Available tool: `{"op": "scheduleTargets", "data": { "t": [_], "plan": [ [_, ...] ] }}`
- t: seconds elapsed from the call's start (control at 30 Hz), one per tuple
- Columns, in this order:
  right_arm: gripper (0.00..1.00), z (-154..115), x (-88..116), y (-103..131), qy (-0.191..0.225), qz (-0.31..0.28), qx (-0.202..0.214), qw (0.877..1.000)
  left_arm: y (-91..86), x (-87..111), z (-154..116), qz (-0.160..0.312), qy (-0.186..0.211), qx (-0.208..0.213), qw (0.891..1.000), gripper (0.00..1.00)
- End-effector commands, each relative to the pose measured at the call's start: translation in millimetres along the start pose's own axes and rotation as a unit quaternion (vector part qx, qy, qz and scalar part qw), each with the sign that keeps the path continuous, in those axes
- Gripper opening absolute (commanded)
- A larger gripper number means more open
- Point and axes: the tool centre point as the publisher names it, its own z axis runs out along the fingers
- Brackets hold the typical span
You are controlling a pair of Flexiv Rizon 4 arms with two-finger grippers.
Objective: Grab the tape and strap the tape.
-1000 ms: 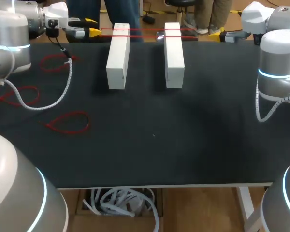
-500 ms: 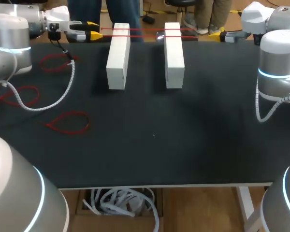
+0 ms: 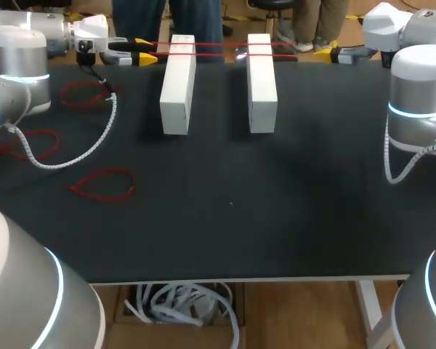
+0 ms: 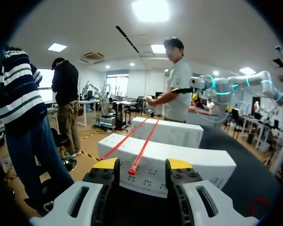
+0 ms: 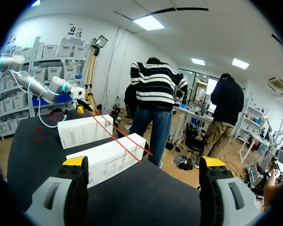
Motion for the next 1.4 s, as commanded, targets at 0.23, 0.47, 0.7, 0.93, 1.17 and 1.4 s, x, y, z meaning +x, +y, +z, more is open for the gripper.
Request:
{"op": "scheduleTargets", "data": {
  "t": [0.23, 0.47, 0.7, 0.93, 1.17, 1.4],
  "plan": [
    [1.0, 0.5, -0.3, -0.3, 0.0, 0.0, 0.0, 1.0, 11.5, -6.1, -2.0, -0.001, 0.026, 0.004, 1.0, 0.4],
    [1.0, 0.5, -0.3, -0.3, 0.0, 0.0, 0.0, 1.0, 11.1, -9.8, -3.7, -0.005, 0.024, 0.008, 1.0, 0.38],
    [1.0, 0.5, -0.3, -0.3, 0.0, 0.0, 0.0, 1.0, 10.4, -11.5, -2.8, -0.004, 0.026, 0.011, 1.0, 0.35],
    [1.0, 0.5, -0.3, -0.3, 0.0, 0.0, 0.0, 1.0, 10.1, -11.0, -1.3, -0.004, 0.028, 0.013, 1.0, 0.33],
    [1.0, 0.5, -0.3, -0.3, 0.0, 0.0, 0.0, 1.0, 8.0, -10.1, -0.2, -0.004, 0.031, 0.017, 0.999, 0.27],
    [1.0, 0.5, -0.3, -0.3, 0.0, 0.0, 0.0, 1.0, 6.9, -9.3, 0.8, -0.004, 0.032, 0.019, 0.999, 0.24]
  ]
}}
